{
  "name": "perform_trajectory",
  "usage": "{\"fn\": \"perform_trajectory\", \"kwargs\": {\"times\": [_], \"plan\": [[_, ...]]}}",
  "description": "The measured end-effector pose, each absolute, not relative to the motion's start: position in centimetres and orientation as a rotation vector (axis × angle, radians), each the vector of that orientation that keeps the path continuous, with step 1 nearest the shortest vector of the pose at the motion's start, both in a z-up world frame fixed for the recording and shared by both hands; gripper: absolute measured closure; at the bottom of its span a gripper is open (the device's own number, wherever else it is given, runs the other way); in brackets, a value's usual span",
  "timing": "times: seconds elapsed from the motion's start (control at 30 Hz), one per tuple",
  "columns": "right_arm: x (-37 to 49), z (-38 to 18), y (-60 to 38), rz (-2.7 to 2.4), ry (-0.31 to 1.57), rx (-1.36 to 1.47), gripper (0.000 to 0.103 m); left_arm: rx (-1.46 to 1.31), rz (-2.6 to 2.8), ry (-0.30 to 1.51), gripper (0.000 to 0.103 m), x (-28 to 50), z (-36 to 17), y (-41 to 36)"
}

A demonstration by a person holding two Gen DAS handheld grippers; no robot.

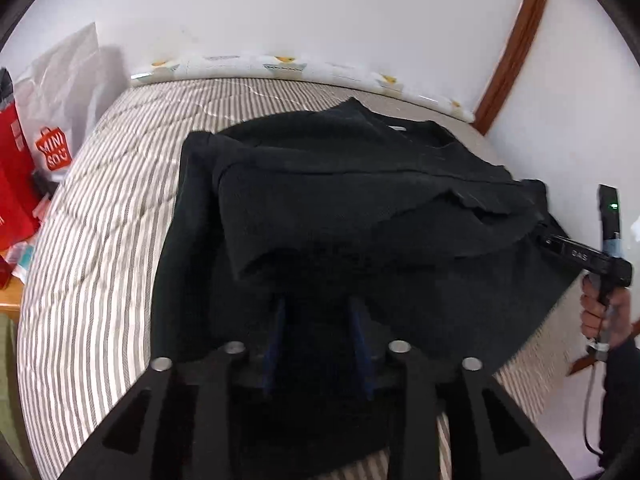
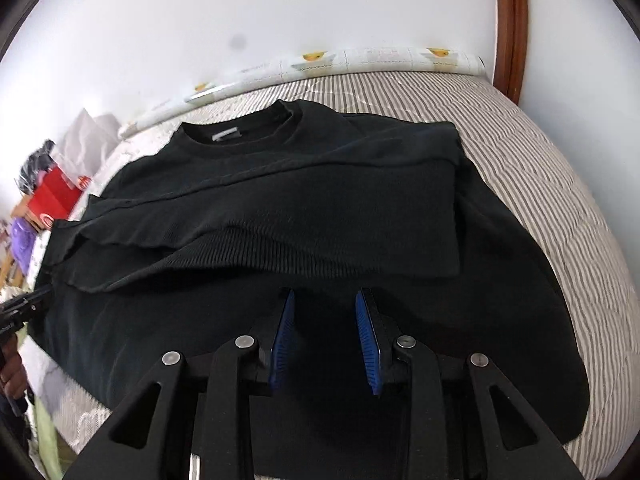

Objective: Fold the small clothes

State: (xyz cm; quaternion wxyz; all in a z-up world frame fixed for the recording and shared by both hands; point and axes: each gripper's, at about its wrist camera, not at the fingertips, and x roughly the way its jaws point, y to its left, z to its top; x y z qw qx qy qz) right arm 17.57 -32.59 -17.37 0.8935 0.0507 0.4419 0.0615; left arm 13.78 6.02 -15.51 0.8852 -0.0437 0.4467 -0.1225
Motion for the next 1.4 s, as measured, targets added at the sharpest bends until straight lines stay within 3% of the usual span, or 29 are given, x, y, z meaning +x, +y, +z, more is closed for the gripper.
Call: {"fn": "perform_trajectory", "kwargs": {"times": [0.13, 0.37, 0.63, 0.77, 0.9, 0.93, 0.97, 1.0, 1.03, 1.1, 1.27, 1.4], "plan": [[19.1, -17.8, -31.6, 0.083, 0.901, 0.038, 0.071, -0.011, -0.195, 0.895, 0.068, 15.7, -15.2, 4.3], [23.7, -15.3, -33.9, 0.092, 0.813, 0.198, 0.072, -0.053, -0.131, 0.821, 0.068, 20.3, -13.5, 5.4], [28.7, -14.1, -36.1, -0.012, 0.774, 0.162, 0.071, -0.084, -0.03, 0.86, 0.068, 24.6, -13.9, 8.0], [29.7, -14.6, -37.4, -0.017, 0.79, 0.132, 0.054, -0.087, -0.037, 0.901, 0.067, 25.3, -15.0, 9.0], [31.4, -16.5, -38.0, -0.007, 0.853, 0.119, 0.053, -0.07, -0.077, 0.928, 0.067, 26.1, -16.3, 8.4], [31.6, -16.8, -38.2, -0.004, 0.859, 0.126, 0.054, -0.069, -0.077, 0.921, 0.067, 26.2, -16.4, 8.3], [31.8, -17.0, -38.4, 0.005, 0.859, 0.141, 0.062, -0.069, -0.073, 0.921, 0.067, 26.3, -16.4, 8.3], [31.9, -17.0, -38.3, 0.023, 0.857, 0.149, 0.076, -0.073, -0.072, 0.919, 0.078, 26.2, -16.4, 8.4], [32.1, -17.0, -38.1, 0.046, 0.859, 0.152, 0.08, -0.078, -0.064, 0.903, 0.093, 26.1, -16.2, 8.4], [32.0, -16.6, -37.9, 0.048, 0.836, 0.131, 0.092, -0.104, -0.068, 0.853, 0.093, 25.8, -15.6, 8.6], [29.8, -13.4, -40.3, 0.084, 0.687, 0.197, 0.092, -0.158, -0.091, 0.817, 0.093, 26.0, -14.8, 9.0], [31.8, -16.0, -40.1, 0.043, 0.795, 0.152, 0.091, -0.117, -0.06, 0.874, 0.093, 27.0, -16.2, 8.1]]}}
